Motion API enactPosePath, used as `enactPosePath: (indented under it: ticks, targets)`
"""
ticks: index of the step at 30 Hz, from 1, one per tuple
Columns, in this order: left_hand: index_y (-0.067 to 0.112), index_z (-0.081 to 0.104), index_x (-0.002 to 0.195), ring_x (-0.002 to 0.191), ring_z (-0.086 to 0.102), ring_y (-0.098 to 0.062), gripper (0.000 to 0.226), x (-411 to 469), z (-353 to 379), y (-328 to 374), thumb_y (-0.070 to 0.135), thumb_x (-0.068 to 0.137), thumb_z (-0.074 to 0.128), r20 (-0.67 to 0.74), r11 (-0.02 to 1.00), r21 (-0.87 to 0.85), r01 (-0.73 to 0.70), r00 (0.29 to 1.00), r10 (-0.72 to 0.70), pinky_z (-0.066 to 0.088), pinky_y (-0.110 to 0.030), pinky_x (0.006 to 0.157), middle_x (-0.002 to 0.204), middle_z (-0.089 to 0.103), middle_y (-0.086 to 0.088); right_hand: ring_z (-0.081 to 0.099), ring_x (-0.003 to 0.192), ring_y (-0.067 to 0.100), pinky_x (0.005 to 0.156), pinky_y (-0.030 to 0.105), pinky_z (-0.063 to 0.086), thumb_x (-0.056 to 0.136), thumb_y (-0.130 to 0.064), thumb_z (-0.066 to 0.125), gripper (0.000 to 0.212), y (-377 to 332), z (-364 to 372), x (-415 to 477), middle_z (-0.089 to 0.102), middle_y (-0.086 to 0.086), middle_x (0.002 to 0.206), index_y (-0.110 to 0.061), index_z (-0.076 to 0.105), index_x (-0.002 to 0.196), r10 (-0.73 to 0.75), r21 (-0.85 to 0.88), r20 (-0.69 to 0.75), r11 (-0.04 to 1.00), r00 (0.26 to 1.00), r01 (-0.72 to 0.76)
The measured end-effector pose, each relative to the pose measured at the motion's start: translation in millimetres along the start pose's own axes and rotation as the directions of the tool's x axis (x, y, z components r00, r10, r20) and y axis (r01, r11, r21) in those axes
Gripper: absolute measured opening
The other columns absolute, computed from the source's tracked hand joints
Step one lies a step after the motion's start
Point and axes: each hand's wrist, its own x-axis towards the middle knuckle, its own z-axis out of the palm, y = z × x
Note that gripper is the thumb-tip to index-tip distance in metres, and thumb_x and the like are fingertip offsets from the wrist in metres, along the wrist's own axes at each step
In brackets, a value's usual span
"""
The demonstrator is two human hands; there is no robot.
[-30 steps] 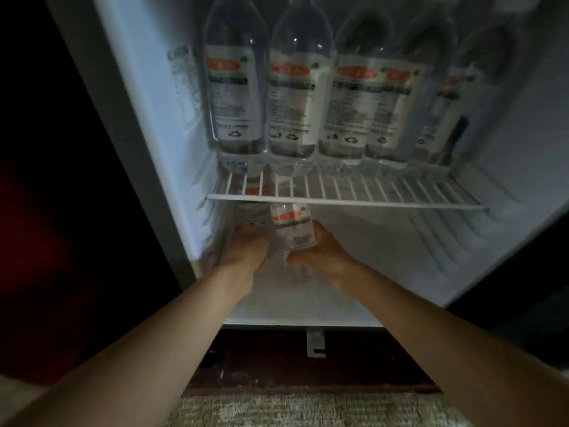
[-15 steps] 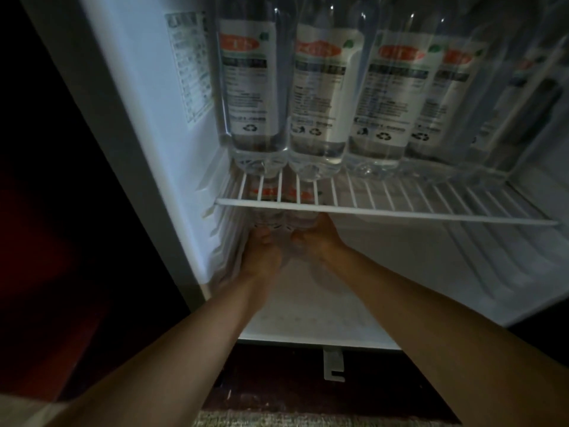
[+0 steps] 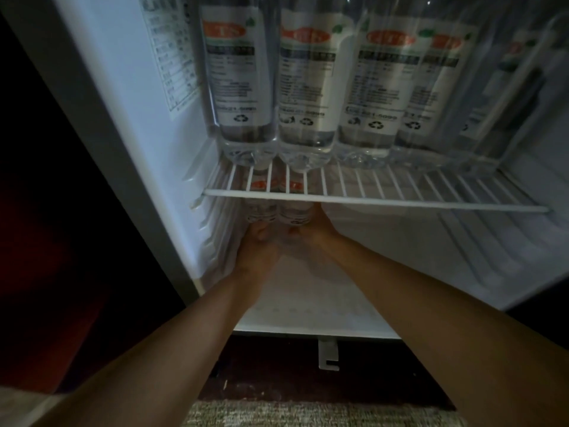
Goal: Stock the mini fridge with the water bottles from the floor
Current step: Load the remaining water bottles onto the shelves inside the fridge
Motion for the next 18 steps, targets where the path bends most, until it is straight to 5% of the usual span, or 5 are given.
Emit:
enactPosePath:
  ticks: [4,10,14,16,18]
  targets:
    - [-0.010,0.039,0.132,0.059,0.059,-0.005,0.043,-3,-4,-1,-0.017,0.091,0.026,0.022,0.997,-0.040,0.060,0.998,-0.059,0.040,0.000,0.046,0.078,0.046,0.007,0.048,0.122,0.038,0.101,0.052,0.043,0.064,0.012,0.073,0.069,-2,-2,-4,0.052,0.027,0.128,0.001,0.044,0.126,-0.075,-0.146,0.047,0.986,0.996,0.082]
    - [0.005,0.044,0.133,0.094,0.048,-0.015,0.049,1,-5,-4,-0.015,0.089,0.034,-0.026,0.991,0.080,0.111,0.994,-0.110,0.038,-0.003,0.048,0.103,0.050,-0.002,0.043,0.126,0.024,0.107,0.041,0.038,0.071,0.005,0.072,0.076,2,-5,-6,0.047,0.012,0.126,0.005,0.030,0.134,0.001,-0.229,0.043,0.973,0.999,0.009]
    - [0.008,0.053,0.125,0.072,0.047,-0.010,0.046,-7,-6,-4,-0.013,0.086,0.041,-0.055,0.980,0.123,0.154,0.987,-0.149,0.033,-0.003,0.039,0.091,0.054,0.000,0.052,0.120,0.029,0.102,0.043,0.043,0.070,-0.006,0.076,0.070,7,-10,-23,0.053,0.018,0.128,0.004,0.042,0.130,0.090,-0.274,0.024,0.958,0.996,-0.080]
    - [0.002,0.056,0.122,0.073,0.052,-0.016,0.038,-18,-5,0,-0.008,0.087,0.045,-0.059,0.974,0.154,0.165,0.986,-0.158,0.038,-0.008,0.048,0.091,0.063,-0.009,0.049,0.121,0.026,0.102,0.039,0.043,0.074,-0.018,0.075,0.076,7,-15,-46,0.046,0.014,0.132,-0.002,0.034,0.136,0.153,-0.345,-0.006,0.927,0.988,-0.146]
    - [0.005,0.057,0.122,0.099,0.057,-0.024,0.034,-33,-1,9,0.000,0.090,0.047,-0.093,0.957,0.214,0.195,0.979,-0.179,0.043,-0.023,0.072,0.118,0.061,-0.018,0.045,0.125,0.028,0.094,0.031,0.043,0.079,-0.019,0.070,0.072,2,-25,-75,0.040,0.013,0.139,-0.002,0.030,0.137,0.172,-0.347,-0.042,0.921,0.984,-0.176]
